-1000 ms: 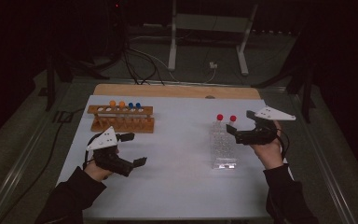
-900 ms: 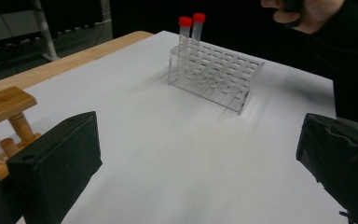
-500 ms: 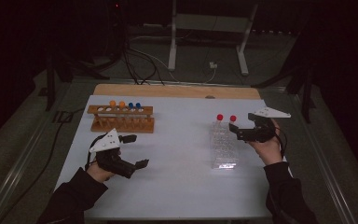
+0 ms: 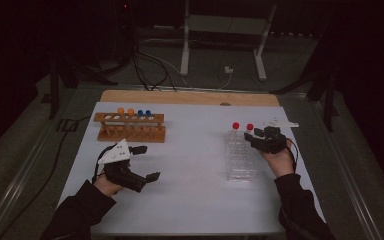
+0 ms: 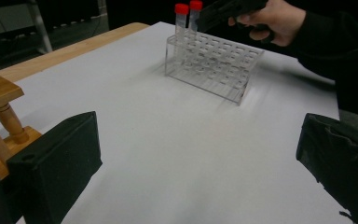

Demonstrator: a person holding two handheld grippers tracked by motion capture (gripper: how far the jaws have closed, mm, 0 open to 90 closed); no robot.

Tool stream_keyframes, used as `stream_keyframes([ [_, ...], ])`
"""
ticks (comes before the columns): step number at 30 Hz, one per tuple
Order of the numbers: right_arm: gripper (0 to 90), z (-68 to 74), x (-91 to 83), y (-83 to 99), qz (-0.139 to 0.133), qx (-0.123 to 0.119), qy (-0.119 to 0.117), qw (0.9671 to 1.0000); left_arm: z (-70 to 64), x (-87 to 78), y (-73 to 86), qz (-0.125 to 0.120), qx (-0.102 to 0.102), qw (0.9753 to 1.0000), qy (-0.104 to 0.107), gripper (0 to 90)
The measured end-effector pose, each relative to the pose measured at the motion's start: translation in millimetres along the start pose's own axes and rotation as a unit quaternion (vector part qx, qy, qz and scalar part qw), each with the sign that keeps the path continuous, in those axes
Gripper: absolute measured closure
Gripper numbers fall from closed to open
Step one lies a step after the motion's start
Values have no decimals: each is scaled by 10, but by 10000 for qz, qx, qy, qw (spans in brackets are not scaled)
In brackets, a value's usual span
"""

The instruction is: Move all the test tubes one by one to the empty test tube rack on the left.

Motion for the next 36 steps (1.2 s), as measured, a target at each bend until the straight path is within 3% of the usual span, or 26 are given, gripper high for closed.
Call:
stream_keyframes([
  [9, 697, 41, 46, -3, 94, -99, -7, 9999, -2, -4, -2, -3, -9, 10000, 19, 7],
  [11, 733, 45, 55, -3, 131, -140, 81, 9998, 3, -4, 1, 5, -31, 10000, 24, 7],
  [21, 749, 22, -34, -91, 13, -211, 175, 9996, 0, 5, 7, 60, -37, 10000, 36, 7],
  [30, 749, 13, -289, -322, -257, -339, 277, 9987, -12, 8, 5, 97, -36, 9999, 63, 7],
  [36, 750, 100, -463, -471, -440, -484, 237, 9976, -38, 7, -10, 98, -35, 9999, 86, 7],
])
Point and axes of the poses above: each handheld gripper's, and its own axes: x roughly forward along the jaws, y roughly out of its underside, z roughly to its left, the point moved 7 cm from there along x, roughly forward along the jaws, and after that the axes turned 15 degrees about -x, right-handed, at the moved point
